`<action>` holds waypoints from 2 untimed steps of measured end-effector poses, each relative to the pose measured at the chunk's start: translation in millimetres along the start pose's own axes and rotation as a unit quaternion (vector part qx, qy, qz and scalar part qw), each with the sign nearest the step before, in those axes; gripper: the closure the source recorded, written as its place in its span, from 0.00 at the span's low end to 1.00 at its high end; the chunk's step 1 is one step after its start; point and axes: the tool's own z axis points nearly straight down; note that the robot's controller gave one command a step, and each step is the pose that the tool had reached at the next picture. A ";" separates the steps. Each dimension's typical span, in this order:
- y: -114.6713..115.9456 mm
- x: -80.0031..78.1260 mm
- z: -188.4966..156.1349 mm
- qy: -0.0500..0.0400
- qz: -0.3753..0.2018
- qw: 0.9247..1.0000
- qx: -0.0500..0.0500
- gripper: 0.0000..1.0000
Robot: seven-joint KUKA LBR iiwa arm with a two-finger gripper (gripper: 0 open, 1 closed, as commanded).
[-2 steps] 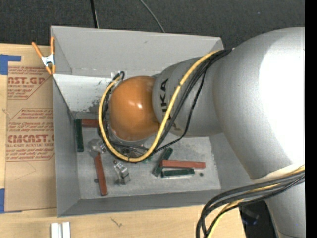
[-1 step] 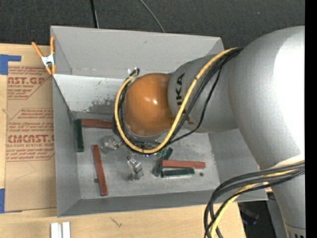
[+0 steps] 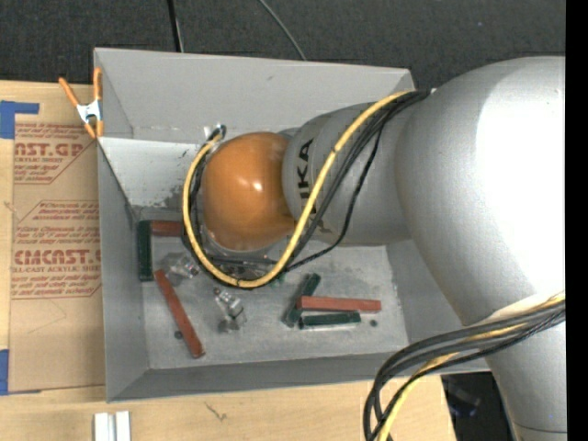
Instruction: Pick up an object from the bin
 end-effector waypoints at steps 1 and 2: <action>25.5 -34.1 -8.6 -0.001 -0.013 1.000 -0.001 0.00; 34.4 -42.5 -3.8 -0.002 0.020 1.000 -0.001 0.00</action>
Offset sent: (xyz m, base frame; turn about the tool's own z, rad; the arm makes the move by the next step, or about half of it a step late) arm 0.0059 0.0422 -0.0050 0.1062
